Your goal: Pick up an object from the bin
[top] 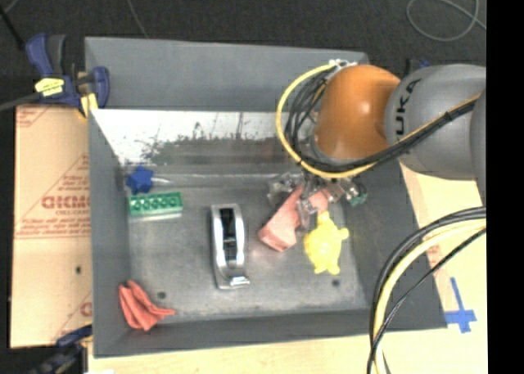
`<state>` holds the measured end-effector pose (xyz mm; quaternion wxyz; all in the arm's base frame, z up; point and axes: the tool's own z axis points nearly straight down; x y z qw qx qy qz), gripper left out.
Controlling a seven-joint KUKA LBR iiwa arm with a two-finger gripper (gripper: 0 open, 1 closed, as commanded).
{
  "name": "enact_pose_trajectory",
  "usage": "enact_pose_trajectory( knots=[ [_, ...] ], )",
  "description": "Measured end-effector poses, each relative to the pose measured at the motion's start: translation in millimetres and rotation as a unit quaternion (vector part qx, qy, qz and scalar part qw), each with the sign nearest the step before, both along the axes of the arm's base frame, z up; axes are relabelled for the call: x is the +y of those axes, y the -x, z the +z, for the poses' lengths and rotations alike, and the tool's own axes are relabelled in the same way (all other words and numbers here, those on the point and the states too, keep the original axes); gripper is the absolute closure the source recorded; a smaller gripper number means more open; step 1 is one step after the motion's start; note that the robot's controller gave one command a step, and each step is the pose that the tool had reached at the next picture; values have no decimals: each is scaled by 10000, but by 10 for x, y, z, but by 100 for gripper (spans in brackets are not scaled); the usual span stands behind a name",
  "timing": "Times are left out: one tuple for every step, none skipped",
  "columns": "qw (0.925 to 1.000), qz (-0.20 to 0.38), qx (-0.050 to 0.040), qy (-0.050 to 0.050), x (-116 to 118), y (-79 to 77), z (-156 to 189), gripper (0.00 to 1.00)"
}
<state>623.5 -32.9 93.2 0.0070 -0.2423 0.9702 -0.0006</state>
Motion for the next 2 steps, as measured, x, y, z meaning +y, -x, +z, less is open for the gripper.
enact_pose_trajectory(
  knots=[
    [10000, 62, -10, -3, -14, -9, 9, 100],
    [9999, 142, -5, 4, -39, 23, 29, 100]
  ],
)
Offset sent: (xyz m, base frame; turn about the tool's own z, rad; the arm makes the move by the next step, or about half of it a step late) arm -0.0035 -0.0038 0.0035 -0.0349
